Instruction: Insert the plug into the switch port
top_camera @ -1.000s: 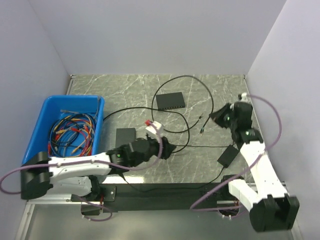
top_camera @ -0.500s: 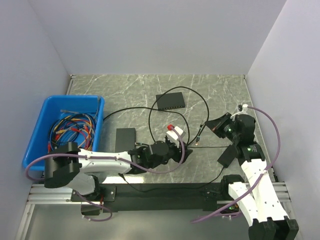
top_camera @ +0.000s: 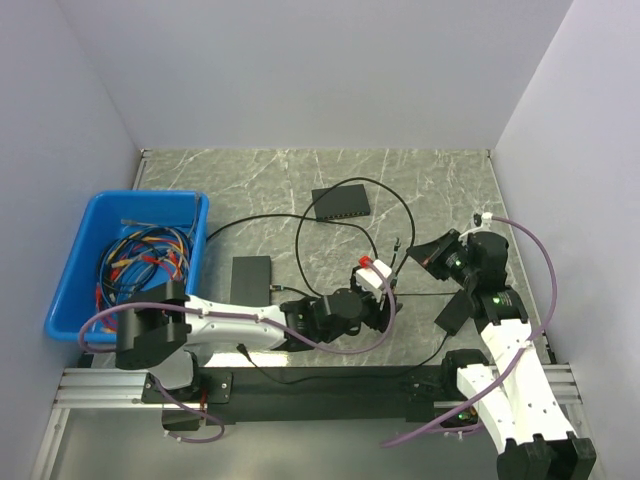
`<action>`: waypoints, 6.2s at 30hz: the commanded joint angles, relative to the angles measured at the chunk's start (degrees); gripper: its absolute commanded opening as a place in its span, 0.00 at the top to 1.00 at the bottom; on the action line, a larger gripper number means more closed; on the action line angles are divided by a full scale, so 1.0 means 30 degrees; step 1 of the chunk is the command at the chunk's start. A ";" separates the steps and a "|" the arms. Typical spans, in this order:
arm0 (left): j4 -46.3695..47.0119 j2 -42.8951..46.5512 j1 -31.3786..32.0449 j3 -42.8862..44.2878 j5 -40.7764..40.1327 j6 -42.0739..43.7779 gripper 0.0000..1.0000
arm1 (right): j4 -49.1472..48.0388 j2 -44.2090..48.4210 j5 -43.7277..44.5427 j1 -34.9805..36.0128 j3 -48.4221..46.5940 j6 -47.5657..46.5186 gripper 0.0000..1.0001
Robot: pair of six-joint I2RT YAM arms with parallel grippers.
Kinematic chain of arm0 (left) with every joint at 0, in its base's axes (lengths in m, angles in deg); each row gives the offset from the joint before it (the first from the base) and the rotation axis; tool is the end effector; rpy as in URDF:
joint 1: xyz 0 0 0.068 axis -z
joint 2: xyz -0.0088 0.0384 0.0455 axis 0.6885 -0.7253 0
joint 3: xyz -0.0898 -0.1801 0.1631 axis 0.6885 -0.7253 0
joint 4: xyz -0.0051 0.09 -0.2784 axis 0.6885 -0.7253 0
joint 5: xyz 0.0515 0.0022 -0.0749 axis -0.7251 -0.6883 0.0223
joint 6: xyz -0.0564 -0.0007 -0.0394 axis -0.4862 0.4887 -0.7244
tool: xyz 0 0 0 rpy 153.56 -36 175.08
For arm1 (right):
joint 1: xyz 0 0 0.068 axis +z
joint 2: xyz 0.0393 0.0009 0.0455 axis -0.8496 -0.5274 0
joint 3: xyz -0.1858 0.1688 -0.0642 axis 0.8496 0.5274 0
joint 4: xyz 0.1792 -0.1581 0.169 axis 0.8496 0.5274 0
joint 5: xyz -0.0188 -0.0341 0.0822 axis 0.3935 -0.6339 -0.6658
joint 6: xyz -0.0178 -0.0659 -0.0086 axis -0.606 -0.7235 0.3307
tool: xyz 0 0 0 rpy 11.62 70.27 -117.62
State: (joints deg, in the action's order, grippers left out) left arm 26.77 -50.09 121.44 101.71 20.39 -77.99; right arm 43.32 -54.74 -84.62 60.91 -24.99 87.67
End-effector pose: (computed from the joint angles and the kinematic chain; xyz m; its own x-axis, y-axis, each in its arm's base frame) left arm 0.1051 -0.3868 0.2081 -0.3414 -0.0033 -0.9399 0.7456 0.6079 -0.2730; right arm 0.2239 0.0305 0.2539 -0.5557 0.6536 -0.5137 0.0520 0.6441 0.7632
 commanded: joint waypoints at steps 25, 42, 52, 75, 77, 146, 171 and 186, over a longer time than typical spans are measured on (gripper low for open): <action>-0.0703 -0.1293 0.0185 0.2133 -0.1944 0.2895 1.00 | 0.0644 0.1011 -0.0702 0.0111 -0.0082 -0.1230 0.81; -0.2959 -0.1407 0.2411 0.1575 -0.2877 0.3247 1.00 | 0.1175 -0.1449 0.0294 0.2774 -0.5507 -0.2698 0.70; -0.5622 -0.0532 0.3700 0.2688 -0.5923 0.3569 1.00 | 0.0353 -0.6424 0.1964 0.4916 -0.3281 -0.3399 0.91; -1.3652 0.5384 0.6689 0.1371 -1.2661 -0.1701 1.00 | 0.3746 -1.5161 1.1395 0.0494 -1.3379 -0.5890 0.69; -1.4730 0.5825 0.6689 0.1195 -1.2956 -0.2638 1.00 | 0.4131 -1.5191 1.2362 -0.0497 -1.4000 -0.5862 0.69; -1.1368 1.6314 -0.0342 -0.4431 1.0216 -0.1028 1.00 | -0.3837 -0.4730 -0.8930 1.6341 -0.4510 -1.3478 0.41; -1.3361 1.7076 -0.0342 -0.3728 0.8605 -0.1792 1.00 | -0.2343 -0.5699 -0.7556 1.8890 -0.5359 -1.4182 0.62; -1.3595 1.7634 -0.0342 -0.3815 0.7205 -0.2026 1.00 | -0.2079 -0.5816 -0.7291 1.9535 -0.5301 -1.4240 0.71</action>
State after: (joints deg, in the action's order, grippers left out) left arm -16.11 1.43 120.68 87.63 46.13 -83.54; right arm 36.92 -72.51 -105.76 118.72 -38.63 45.40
